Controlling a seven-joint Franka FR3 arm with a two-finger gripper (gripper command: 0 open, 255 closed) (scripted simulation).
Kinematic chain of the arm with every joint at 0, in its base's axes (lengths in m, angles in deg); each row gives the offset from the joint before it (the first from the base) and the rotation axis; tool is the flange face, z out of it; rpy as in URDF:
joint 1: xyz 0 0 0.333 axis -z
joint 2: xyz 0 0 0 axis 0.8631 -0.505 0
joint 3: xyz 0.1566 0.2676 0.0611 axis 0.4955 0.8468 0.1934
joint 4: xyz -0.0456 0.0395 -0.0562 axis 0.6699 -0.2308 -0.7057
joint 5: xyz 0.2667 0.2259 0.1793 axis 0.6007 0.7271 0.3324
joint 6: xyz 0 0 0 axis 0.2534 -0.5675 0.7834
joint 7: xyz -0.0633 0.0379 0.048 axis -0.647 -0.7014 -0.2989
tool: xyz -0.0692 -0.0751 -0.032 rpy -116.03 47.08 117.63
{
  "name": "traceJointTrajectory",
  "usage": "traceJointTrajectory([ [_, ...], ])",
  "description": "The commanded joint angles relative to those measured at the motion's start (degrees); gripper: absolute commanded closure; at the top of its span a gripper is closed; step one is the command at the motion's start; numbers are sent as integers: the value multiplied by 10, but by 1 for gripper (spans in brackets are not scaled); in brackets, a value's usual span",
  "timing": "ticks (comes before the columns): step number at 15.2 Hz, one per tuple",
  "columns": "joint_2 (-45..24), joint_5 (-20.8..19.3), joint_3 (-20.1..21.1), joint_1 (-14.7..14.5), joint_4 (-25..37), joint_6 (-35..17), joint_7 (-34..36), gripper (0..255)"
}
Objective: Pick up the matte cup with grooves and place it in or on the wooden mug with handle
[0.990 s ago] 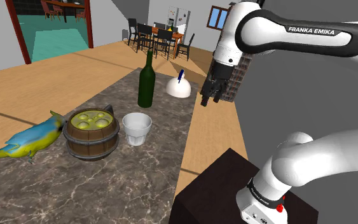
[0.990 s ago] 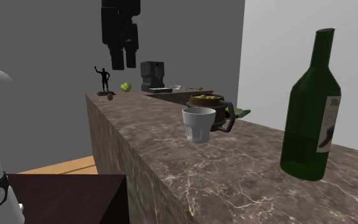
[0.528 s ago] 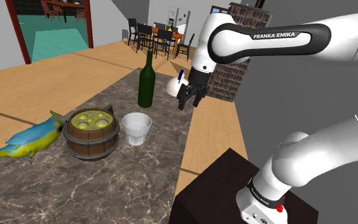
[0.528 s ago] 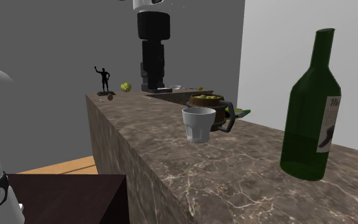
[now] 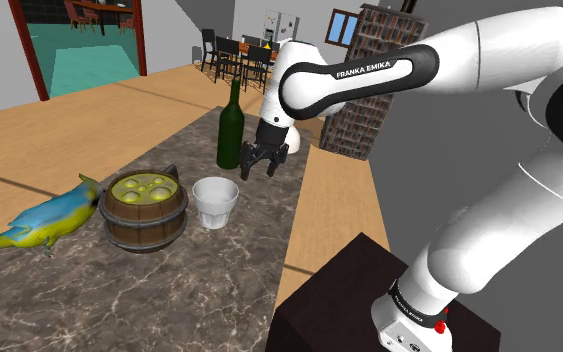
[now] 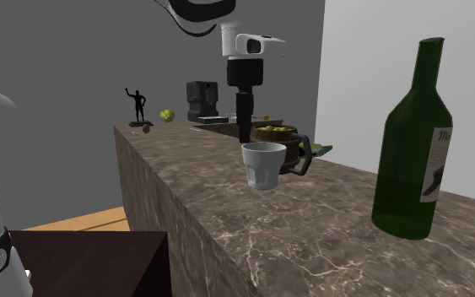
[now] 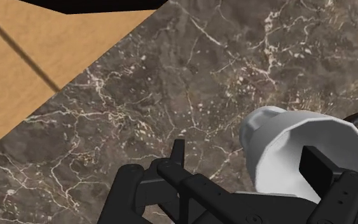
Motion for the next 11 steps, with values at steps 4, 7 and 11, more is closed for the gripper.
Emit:
traceJointTrajectory([
  [4,-96,-17,18,-6,54,-59,42,0],
  [7,-110,-20,20,-8,45,-81,44,0],
  [11,-130,-24,23,-11,35,-111,47,0],
])
